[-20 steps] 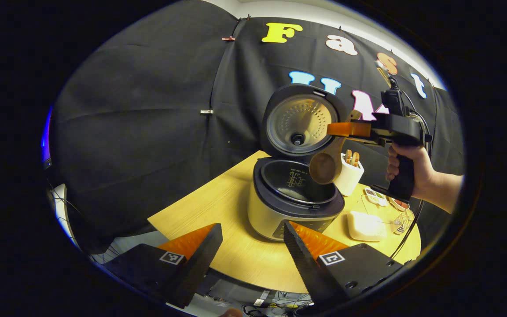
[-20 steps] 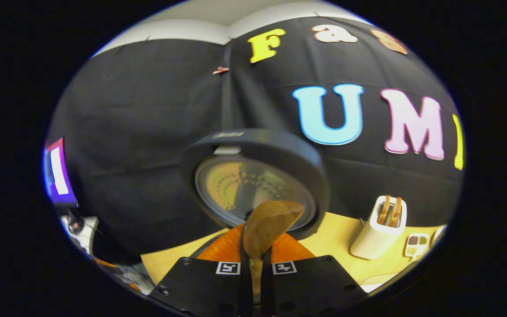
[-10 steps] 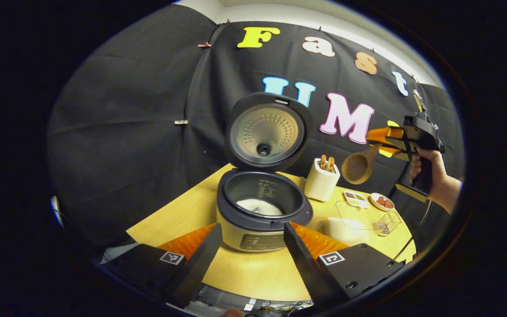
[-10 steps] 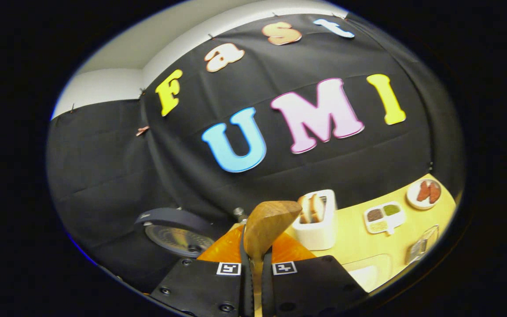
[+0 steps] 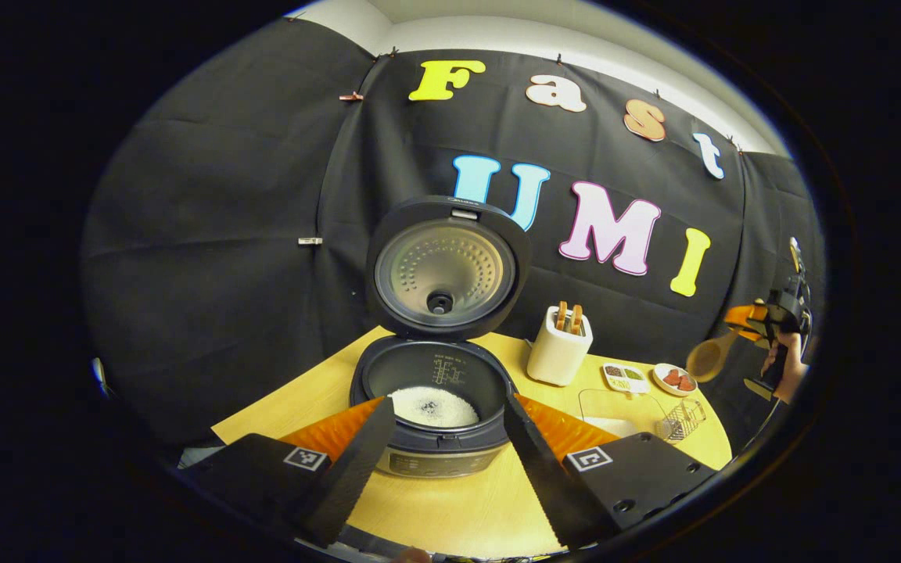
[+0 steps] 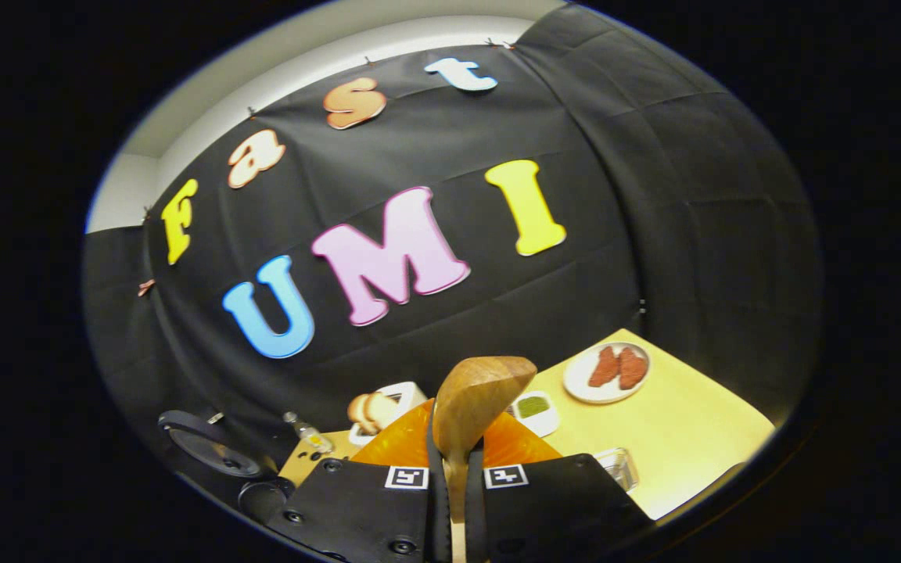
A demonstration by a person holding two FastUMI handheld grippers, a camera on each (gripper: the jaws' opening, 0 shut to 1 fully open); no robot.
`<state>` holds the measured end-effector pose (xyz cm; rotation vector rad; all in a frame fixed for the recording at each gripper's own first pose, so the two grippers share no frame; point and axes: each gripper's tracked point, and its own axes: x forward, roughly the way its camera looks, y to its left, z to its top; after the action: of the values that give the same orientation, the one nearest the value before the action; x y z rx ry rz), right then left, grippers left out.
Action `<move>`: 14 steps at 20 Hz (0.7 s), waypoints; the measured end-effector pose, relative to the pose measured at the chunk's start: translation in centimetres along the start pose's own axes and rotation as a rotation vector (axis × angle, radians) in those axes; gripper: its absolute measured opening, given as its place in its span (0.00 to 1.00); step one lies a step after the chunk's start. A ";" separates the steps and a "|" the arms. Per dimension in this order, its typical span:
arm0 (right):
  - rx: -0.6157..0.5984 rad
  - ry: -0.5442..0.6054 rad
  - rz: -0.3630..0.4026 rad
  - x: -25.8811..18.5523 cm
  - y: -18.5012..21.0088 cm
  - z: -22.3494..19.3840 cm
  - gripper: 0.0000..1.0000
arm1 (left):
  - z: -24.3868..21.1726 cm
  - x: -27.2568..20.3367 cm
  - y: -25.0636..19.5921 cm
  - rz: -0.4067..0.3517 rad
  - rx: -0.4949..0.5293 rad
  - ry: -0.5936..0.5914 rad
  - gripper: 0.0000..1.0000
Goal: Close the left gripper, press the button to open the rice cooker; take a wooden spoon from the chopstick holder with the right hand, scoop a spoonful of rice and pour it into the rice cooker, then put the wooden spoon back into the chopstick holder.
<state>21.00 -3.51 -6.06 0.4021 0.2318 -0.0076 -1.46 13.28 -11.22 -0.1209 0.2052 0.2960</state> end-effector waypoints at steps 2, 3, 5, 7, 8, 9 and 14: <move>0.022 0.009 -0.069 0.9 -4.2 -0.3 0.11 | 0.4 0.2 -0.2 0.031 0.013 -0.002 0.95; 0.024 0.012 -0.099 1.3 -5.7 -1.1 0.11 | 0.6 0.2 -0.3 0.048 0.016 -0.004 0.95; 0.024 0.032 -0.139 1.9 -8.6 -2.0 0.11 | 0.9 0.2 -0.7 0.078 0.004 -0.003 0.95; 0.033 0.062 -0.168 2.8 -10.7 -3.4 0.11 | 0.7 0.1 -0.6 0.142 0.000 0.005 0.95; 0.041 0.080 -0.182 3.3 -11.7 -4.2 0.11 | 0.6 0.0 -0.8 0.167 -0.006 0.004 0.95; 0.048 0.099 -0.190 3.7 -12.4 -5.2 0.11 | 0.8 -0.2 -0.9 0.189 -0.012 0.001 0.95; 0.035 0.191 -0.214 6.6 -14.8 -9.5 0.12 | 2.8 -0.3 -1.8 0.254 -0.007 -0.038 0.95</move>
<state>24.51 -13.23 -21.73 0.4117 0.4634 -0.1844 -0.69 11.88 -8.26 -0.0962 0.1819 0.5518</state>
